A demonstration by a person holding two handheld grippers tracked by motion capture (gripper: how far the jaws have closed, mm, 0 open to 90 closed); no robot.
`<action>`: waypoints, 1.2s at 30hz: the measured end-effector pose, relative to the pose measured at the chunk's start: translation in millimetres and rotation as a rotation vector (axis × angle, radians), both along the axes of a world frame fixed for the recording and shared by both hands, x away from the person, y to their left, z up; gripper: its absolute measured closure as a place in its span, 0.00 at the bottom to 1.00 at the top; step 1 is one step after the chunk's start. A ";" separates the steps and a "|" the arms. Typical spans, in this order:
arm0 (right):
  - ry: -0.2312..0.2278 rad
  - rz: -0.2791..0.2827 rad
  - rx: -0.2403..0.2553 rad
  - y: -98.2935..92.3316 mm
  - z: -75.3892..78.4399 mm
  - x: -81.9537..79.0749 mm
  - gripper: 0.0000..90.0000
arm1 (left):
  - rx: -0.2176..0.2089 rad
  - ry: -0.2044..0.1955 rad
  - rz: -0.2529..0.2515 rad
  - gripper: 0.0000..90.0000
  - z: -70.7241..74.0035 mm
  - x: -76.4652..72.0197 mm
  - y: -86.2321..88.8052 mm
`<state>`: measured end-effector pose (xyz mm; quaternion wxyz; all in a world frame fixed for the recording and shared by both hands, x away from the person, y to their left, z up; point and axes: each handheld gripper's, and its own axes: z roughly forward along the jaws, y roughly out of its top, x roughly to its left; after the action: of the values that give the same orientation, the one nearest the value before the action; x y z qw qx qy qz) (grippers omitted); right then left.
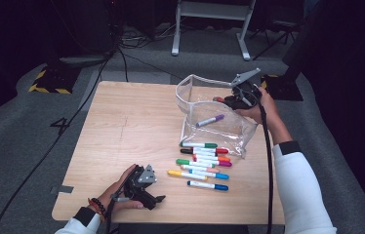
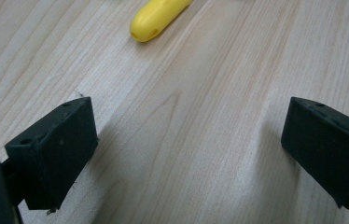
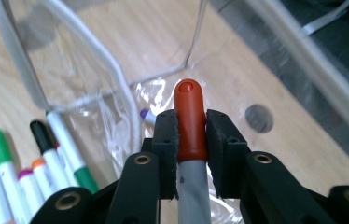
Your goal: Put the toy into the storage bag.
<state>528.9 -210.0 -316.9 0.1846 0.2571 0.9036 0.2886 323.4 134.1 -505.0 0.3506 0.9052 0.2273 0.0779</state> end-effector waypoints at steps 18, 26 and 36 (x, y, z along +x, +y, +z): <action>0.123 0.156 -0.130 20.3 -7.5 -12.3 0.77 | 0.000 0.000 0.000 0.04 0.0 0.0 0.0; 0.025 0.084 -0.039 3.5 8.0 -19.2 0.67 | 0.000 0.000 0.000 0.04 0.0 0.0 -0.1; -0.067 0.070 0.135 -27.2 28.9 -42.9 0.61 | 0.000 0.000 0.000 0.04 0.0 0.1 -0.1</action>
<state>486.0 -237.2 -288.0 0.1871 0.2274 0.8838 0.3635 323.4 134.0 -505.0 0.3504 0.9053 0.2271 0.0780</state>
